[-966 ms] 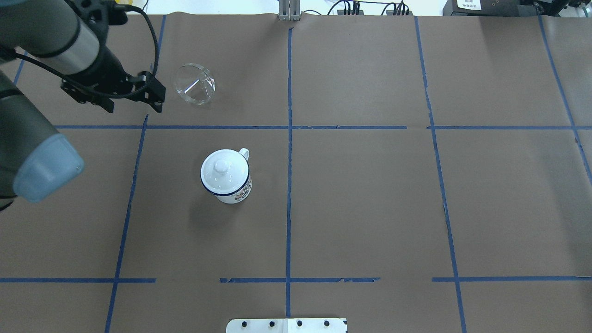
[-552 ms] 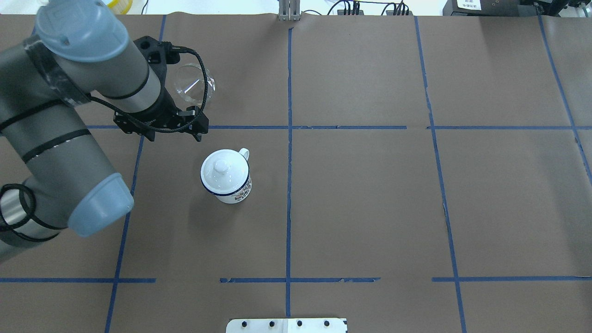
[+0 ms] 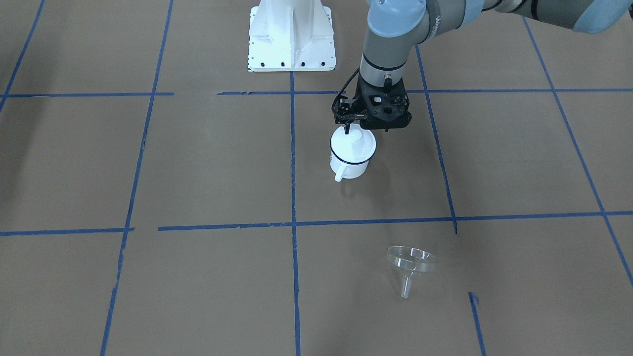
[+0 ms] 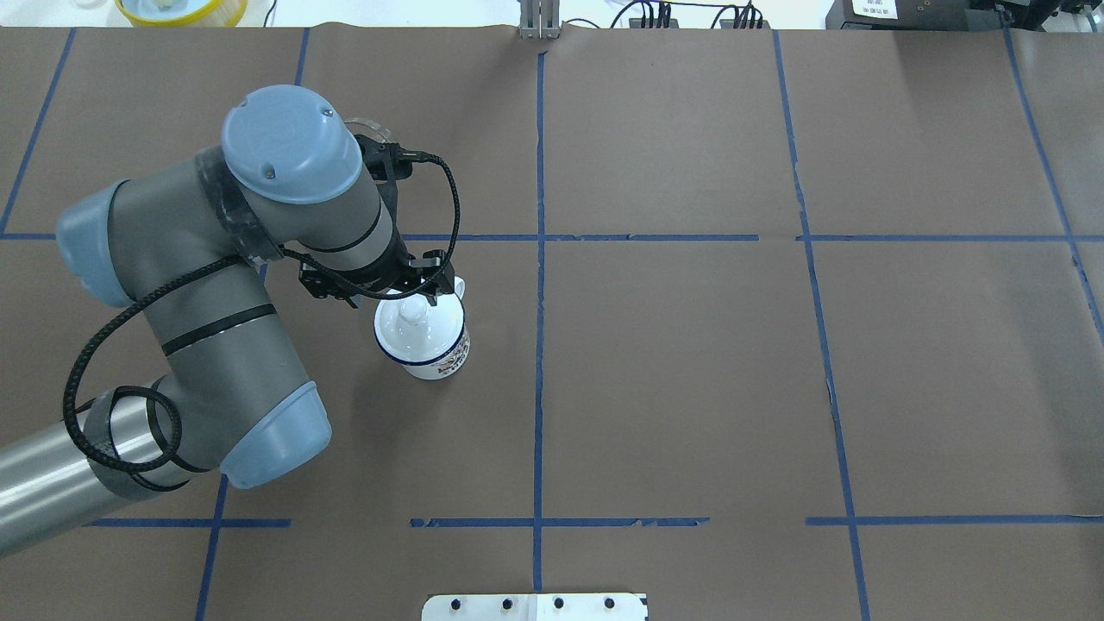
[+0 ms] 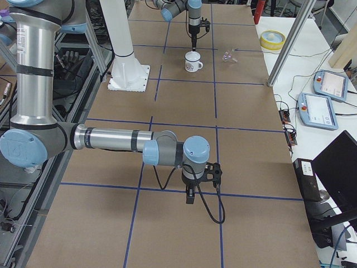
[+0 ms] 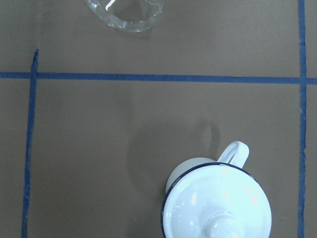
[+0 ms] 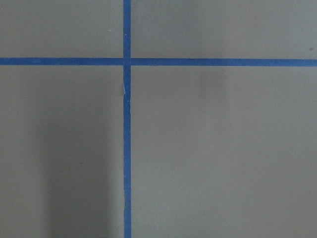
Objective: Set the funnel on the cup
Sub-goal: 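Lower the left gripper and grasp the white lid's knob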
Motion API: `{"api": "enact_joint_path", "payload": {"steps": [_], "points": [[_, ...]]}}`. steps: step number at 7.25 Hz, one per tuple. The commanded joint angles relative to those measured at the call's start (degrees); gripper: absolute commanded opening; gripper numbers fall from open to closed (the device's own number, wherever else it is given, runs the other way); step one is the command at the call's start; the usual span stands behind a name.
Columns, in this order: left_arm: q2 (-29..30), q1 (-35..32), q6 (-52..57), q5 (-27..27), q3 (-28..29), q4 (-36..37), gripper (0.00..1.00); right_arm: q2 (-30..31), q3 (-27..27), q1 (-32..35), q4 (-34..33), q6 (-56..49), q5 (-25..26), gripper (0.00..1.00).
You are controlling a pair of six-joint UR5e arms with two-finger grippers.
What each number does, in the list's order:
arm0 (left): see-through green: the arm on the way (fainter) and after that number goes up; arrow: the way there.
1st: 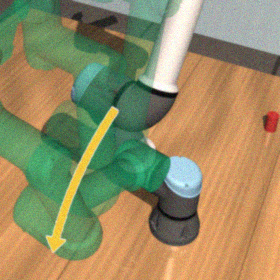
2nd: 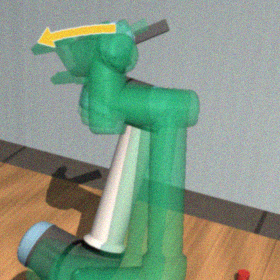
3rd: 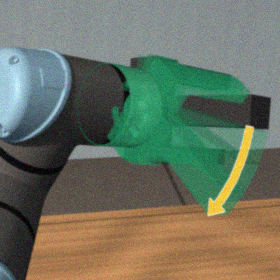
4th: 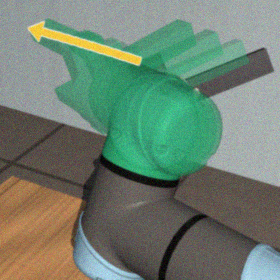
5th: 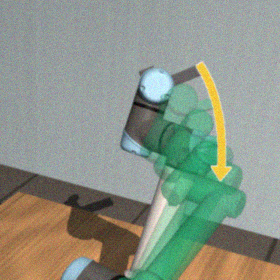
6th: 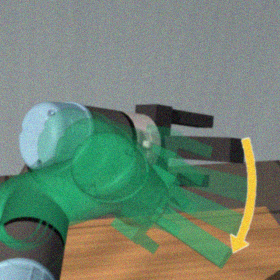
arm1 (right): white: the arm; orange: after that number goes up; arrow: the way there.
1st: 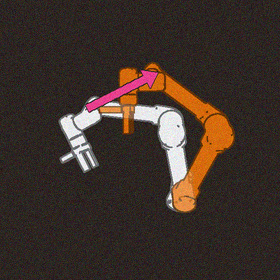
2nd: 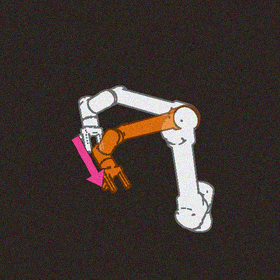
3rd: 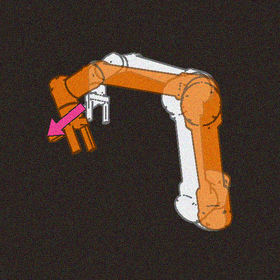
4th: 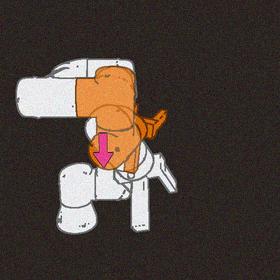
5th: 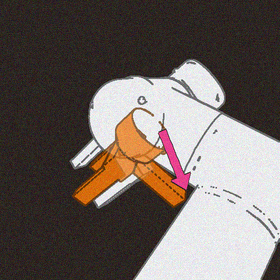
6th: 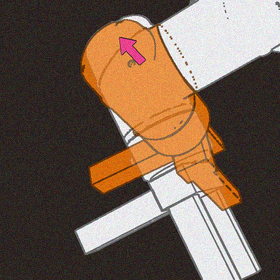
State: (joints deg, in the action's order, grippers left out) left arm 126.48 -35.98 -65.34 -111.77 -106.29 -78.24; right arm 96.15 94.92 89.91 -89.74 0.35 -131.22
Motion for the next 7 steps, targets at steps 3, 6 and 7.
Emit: {"api": "enact_joint_path", "payload": {"steps": [3,6,7], "points": [[-0.3,0.4,-0.1,-0.5,1.2,-2.6,0.74,0.0,0.0,0.0,0.0,0.0,0.0,1.00],[-0.3,1.5,-0.2,-0.5,1.9,-3.4,0.71,0.0,0.0,0.0,0.0,0.0,0.0,1.00],[-0.1,1.8,-0.2,-0.5,1.9,-3.5,0.70,0.0,0.0,0.0,0.0,0.0,0.0,1.00]]}}
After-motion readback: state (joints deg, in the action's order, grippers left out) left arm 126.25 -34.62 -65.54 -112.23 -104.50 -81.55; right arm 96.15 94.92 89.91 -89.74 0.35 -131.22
